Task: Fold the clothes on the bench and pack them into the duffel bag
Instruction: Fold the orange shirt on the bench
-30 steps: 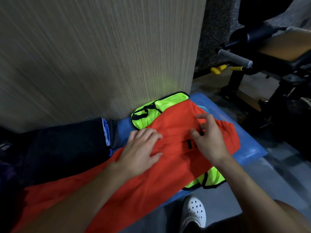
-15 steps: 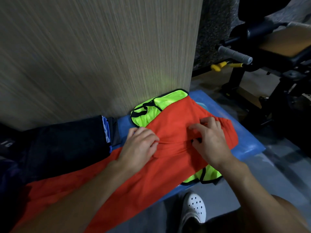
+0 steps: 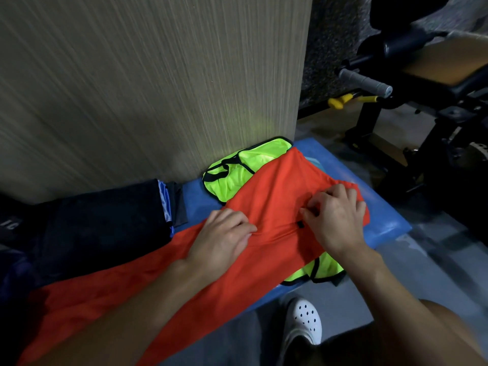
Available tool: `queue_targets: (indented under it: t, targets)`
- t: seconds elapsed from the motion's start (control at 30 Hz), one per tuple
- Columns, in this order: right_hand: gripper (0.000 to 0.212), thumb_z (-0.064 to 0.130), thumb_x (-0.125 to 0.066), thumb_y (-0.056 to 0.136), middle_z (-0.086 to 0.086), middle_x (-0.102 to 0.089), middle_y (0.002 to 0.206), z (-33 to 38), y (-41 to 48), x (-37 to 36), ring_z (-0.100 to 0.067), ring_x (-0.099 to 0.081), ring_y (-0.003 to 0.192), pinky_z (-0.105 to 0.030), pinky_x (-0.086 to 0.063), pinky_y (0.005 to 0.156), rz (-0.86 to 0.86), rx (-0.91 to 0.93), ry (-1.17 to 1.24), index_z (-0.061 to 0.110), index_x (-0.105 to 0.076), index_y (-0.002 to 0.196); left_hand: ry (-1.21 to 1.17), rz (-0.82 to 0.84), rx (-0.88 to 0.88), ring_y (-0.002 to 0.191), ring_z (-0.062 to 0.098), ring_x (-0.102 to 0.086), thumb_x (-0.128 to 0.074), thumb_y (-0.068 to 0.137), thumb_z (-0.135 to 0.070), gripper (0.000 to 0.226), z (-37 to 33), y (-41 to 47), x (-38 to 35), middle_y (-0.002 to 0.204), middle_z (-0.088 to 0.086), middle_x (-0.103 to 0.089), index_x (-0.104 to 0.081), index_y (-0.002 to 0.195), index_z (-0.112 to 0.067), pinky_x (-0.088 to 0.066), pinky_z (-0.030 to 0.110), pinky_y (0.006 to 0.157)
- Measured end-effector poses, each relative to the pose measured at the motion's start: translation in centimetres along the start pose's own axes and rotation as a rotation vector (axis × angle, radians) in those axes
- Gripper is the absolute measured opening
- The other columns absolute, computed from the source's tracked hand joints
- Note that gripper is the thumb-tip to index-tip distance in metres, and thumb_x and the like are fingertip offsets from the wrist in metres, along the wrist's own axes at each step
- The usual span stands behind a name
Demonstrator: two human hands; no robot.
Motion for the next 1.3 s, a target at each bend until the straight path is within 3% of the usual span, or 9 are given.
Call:
queue_targets:
  t: [0.3,0.47,0.63,0.83,1.07,1.2,1.3]
  targets:
    - [0.003,0.029,-0.064,0.084,0.006,-0.065,0.095,-0.10,-0.04,0.59,-0.024,-0.045,0.099,-0.035,-0.019,0.077,-0.025,0.029,0.071,0.027,-0.066,0.086,-0.036,-0.008,0.044,0.088,0.016,-0.058,-0.053,0.093,-0.026,0.021,0.16,0.48,0.04,0.094,-0.008,-0.060,-0.071,0.101,-0.018,-0.041,0.032,0.078]
    - [0.020,0.038,-0.071,0.083,0.011,-0.063,0.089,-0.56,-0.13,0.63,-0.021,-0.048,0.098,-0.033,-0.017,0.077,-0.026,0.014,0.161,0.027,-0.061,0.095,-0.067,-0.012,0.088,0.089,0.016,-0.058,-0.053,0.092,-0.026,0.021,0.17,0.53,-0.05,0.094,-0.008,-0.061,-0.071,0.101,-0.018,-0.044,0.036,0.077]
    - [0.021,0.029,-0.073,0.082,0.012,-0.069,0.087,-0.73,0.04,0.51,-0.019,-0.054,0.098,-0.031,-0.014,0.076,-0.036,0.006,0.249,0.028,-0.059,0.098,-0.150,-0.028,0.167,0.090,0.015,-0.060,-0.054,0.091,-0.026,0.020,0.26,0.19,-0.21,0.094,-0.009,-0.062,-0.071,0.099,-0.018,-0.043,0.033,0.078]
    - [0.016,0.023,-0.070,0.082,0.013,-0.064,0.084,-0.22,-0.34,0.60,-0.018,-0.052,0.092,-0.031,-0.017,0.078,-0.091,0.049,0.244,0.026,-0.062,0.095,-0.198,-0.033,0.211,0.090,0.012,-0.059,-0.053,0.091,-0.029,0.022,0.48,-0.08,-0.31,0.095,-0.011,-0.063,-0.071,0.100,-0.018,-0.044,0.034,0.080]
    - [0.031,0.037,-0.074,0.080,0.014,-0.062,0.084,-0.54,-0.25,0.07,-0.018,-0.052,0.099,-0.035,-0.020,0.080,0.047,-0.016,0.237,0.029,-0.058,0.105,-0.199,-0.038,0.217,0.090,0.011,-0.058,-0.062,0.089,-0.019,0.014,0.57,-0.24,-0.37,0.095,-0.011,-0.064,-0.072,0.099,-0.018,-0.045,0.035,0.080]
    - [0.027,0.030,-0.072,0.081,0.013,-0.064,0.084,-0.53,-0.14,0.00,-0.018,-0.055,0.099,-0.034,-0.019,0.080,0.055,-0.011,0.271,0.029,-0.056,0.104,-0.201,-0.037,0.205,0.090,0.013,-0.059,-0.062,0.089,-0.019,0.014,0.62,-0.21,-0.42,0.095,-0.011,-0.064,-0.072,0.100,-0.017,-0.047,0.038,0.079]
    - [0.030,0.023,-0.069,0.079,0.011,-0.065,0.079,-0.21,-0.42,0.50,-0.011,-0.059,0.089,-0.033,-0.023,0.086,0.019,-0.035,0.439,0.033,-0.054,0.104,-0.202,-0.038,0.203,0.091,0.013,-0.059,-0.062,0.090,-0.019,0.015,0.71,-0.35,-0.43,0.095,-0.010,-0.063,-0.072,0.100,-0.017,-0.047,0.040,0.080]
Point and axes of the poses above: each hand's wrist, its own y-axis towards the middle knuckle, its own x-axis out of the back of the hand, z = x × y, the point moved 3 cm from there along y, towards the middle knuckle
